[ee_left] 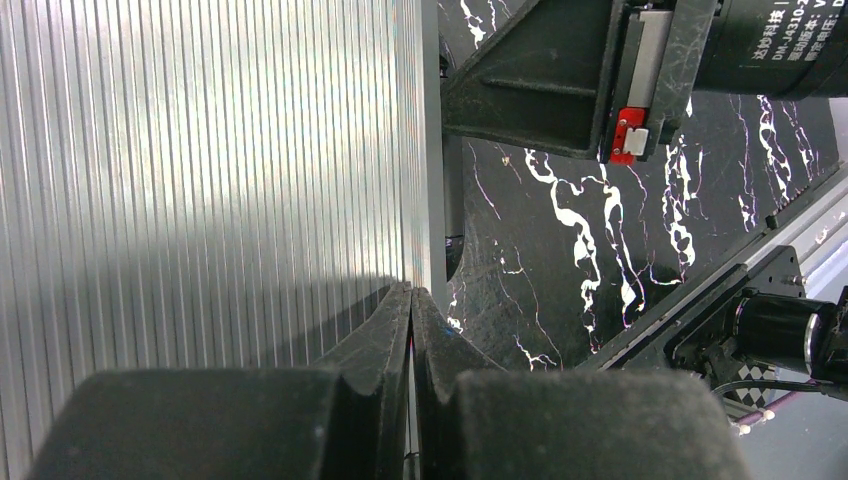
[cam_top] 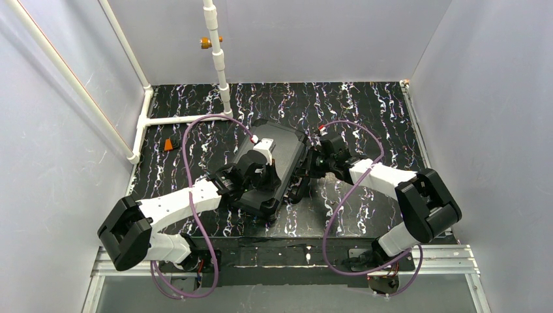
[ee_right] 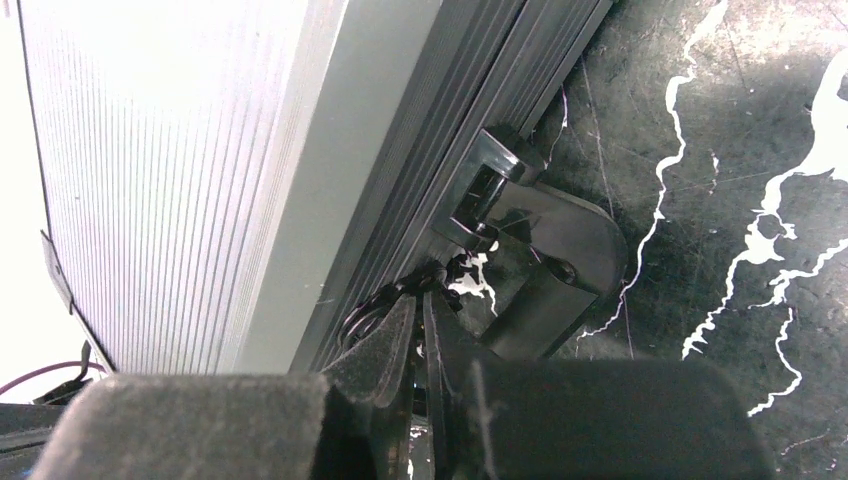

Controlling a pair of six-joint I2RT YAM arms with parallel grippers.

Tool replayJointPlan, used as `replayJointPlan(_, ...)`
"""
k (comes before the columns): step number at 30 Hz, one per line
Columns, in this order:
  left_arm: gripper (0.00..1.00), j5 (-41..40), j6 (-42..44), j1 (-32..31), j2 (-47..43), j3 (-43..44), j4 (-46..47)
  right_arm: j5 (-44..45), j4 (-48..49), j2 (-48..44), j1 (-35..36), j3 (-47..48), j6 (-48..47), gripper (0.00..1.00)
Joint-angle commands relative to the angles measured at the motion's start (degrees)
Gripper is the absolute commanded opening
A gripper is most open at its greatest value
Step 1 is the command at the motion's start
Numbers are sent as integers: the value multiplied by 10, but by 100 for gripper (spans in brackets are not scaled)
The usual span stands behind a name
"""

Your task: Pack up texas hold em set

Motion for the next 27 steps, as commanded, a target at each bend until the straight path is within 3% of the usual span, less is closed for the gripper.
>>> replayJointPlan(1, 0, 14, 9, -11, 44, -46, -139, -12, 29, 12, 13, 13, 9, 14)
replayJointPlan(27, 0, 16, 10, -13, 48, -43, -137, 3, 21, 5, 35, -18, 13, 12)
